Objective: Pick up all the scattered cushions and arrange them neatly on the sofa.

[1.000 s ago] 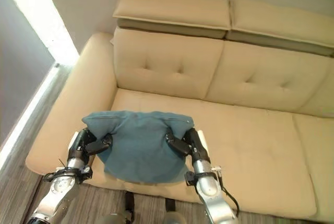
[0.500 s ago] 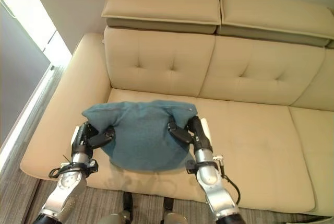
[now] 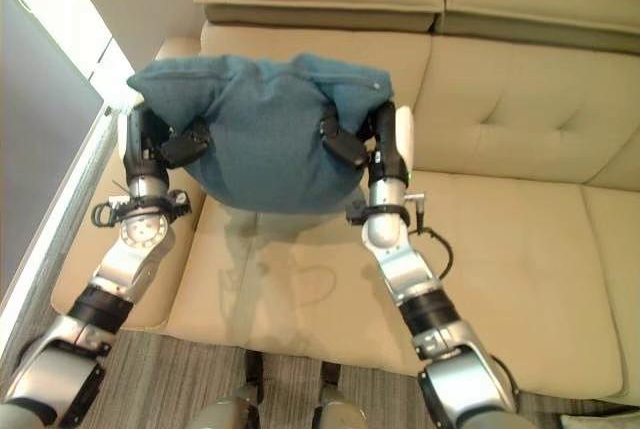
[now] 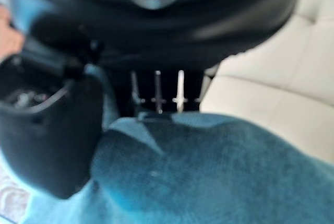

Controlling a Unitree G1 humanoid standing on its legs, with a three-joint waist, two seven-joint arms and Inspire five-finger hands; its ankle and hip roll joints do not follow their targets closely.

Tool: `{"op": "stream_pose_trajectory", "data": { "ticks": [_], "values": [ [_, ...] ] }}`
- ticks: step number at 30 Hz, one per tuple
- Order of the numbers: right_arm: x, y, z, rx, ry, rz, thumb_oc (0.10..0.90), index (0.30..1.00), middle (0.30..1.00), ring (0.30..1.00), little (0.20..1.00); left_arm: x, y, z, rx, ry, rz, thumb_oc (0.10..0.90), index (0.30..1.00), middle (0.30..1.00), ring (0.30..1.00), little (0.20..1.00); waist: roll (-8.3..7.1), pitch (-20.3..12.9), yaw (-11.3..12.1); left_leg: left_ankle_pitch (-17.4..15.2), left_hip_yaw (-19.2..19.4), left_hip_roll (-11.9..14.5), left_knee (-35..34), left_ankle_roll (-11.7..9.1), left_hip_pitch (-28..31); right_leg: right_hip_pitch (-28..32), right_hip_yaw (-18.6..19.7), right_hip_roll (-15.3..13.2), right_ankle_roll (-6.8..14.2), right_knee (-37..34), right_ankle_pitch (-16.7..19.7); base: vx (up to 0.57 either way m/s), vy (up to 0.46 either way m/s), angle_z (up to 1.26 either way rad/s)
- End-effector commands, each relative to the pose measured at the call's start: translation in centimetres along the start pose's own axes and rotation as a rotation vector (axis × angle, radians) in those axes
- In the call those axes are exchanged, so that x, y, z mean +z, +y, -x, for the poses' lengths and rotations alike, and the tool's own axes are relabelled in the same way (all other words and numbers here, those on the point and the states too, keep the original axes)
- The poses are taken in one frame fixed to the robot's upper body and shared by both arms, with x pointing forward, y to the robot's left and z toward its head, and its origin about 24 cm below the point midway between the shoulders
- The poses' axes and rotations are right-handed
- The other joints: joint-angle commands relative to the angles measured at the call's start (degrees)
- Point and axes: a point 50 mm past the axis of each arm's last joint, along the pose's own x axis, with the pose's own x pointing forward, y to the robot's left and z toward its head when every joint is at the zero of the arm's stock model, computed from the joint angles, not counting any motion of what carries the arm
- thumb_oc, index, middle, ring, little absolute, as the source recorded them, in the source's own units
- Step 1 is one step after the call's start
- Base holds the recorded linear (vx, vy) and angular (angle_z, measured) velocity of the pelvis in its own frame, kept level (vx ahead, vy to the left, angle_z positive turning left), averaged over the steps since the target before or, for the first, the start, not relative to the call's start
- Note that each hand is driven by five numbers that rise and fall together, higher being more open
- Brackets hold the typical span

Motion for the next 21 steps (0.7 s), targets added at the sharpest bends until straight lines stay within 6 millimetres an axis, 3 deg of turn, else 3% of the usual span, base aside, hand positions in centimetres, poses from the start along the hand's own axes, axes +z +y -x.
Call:
{"op": "stream_pose_trajectory", "data": {
  "ticks": [1, 5, 12, 13, 14, 15, 19, 21],
  "values": [
    [10.6, -1.8, -4.0, -0.149, -0.414, -0.133, 0.400, 0.300, 0.300, 0.300, 0.300, 9.6, -1.1, -3.7, -0.036, -0.390, 0.047, 0.400, 0.300, 0.300, 0.300, 0.300, -1.95, -1.3, -0.5, -6.5, -2.1, -0.4, 0.1, -2.6, -0.4, -2.2, 2.1, -0.5, 4.8, 1.6, -5.5, -0.04, -0.006, 0.01],
    [12.2, -3.9, -6.4, -0.269, -0.431, -0.072, 0.400, 0.300, 0.300, 0.300, 0.300, 11.2, 0.2, -5.9, 0.024, -0.392, 0.010, 0.400, 0.300, 0.300, 0.300, 0.300, -1.56, -0.7, -0.8, -4.9, -2.7, -0.7, 0.1, -3.0, -5.5, -7.3, 2.6, -0.4, 4.8, 2.4, -4.5, 0.00, 0.000, 0.00],
    [12.3, -5.5, -7.4, -0.333, -0.424, -0.034, 0.400, 0.300, 0.300, 0.300, 0.300, 11.2, 1.4, -7.4, 0.037, -0.351, -0.083, 0.400, 0.300, 0.300, 0.300, 0.300, -1.02, 0.1, -1.3, -4.1, -4.0, -0.9, 0.1, -3.6, -10.1, -12.2, 3.2, -0.1, 4.7, 3.5, -4.3, 0.00, -0.002, 0.00],
    [12.2, -5.9, -7.6, -0.335, -0.414, -0.015, 0.486, 0.429, 0.429, 0.429, 0.429, 11.3, 1.8, -7.6, 0.042, -0.349, -0.104, 0.595, 0.592, 0.592, 0.592, 0.592, -0.95, 0.3, -1.4, -4.0, -4.1, -0.9, 0.1, -3.7, -10.6, -12.6, 3.1, -0.1, 4.8, 3.5, -4.3, 0.02, -0.030, 0.05],
    [11.7, -6.4, -8.0, -0.339, -0.387, 0.029, 0.679, 0.719, 0.719, 0.719, 0.719, 11.4, 2.5, -8.0, 0.059, -0.335, -0.138, 0.800, 0.900, 0.900, 0.900, 0.900, -1.09, 0.4, -1.4, -3.9, -4.2, -0.9, 0.1, -3.8, -11.3, -13.3, 3.0, 0.0, 4.8, 3.5, -4.1, 0.02, -0.024, 0.07],
    [11.7, -6.4, -8.1, -0.339, -0.388, 0.028, 0.800, 0.900, 0.900, 0.900, 0.900, 11.4, 2.5, -8.0, 0.059, -0.335, -0.137, 0.800, 0.900, 0.900, 0.900, 0.900, -1.07, 0.4, -1.5, -3.9, -4.2, -0.9, 0.1, -3.8, -11.3, -13.3, 3.0, 0.0, 4.8, 3.5, -4.1, 0.01, -0.025, 0.06],
    [11.6, -7.9, -9.1, -0.352, -0.356, 0.103, 0.800, 0.900, 0.900, 0.900, 0.900, 12.1, 4.0, -8.6, 0.097, -0.335, -0.195, 0.800, 0.900, 0.900, 0.900, 0.900, -1.18, 0.7, -1.3, -3.8, -4.3, -1.0, 0.1, -4.0, -11.4, -13.2, 2.9, 0.1, 4.8, 3.4, -4.1, 0.00, 0.000, 0.00],
    [11.2, -10.0, -9.8, -0.405, -0.307, 0.170, 0.800, 0.900, 0.900, 0.900, 0.900, 12.8, 5.9, -9.1, 0.160, -0.329, -0.246, 0.800, 0.900, 0.900, 0.900, 0.900, -1.22, 0.8, -1.0, -3.9, -4.4, -1.0, 0.1, -4.2, -10.7, -12.3, 2.7, 0.2, 4.8, 3.2, -4.4, 0.04, -0.024, -0.04]
  ]
}}
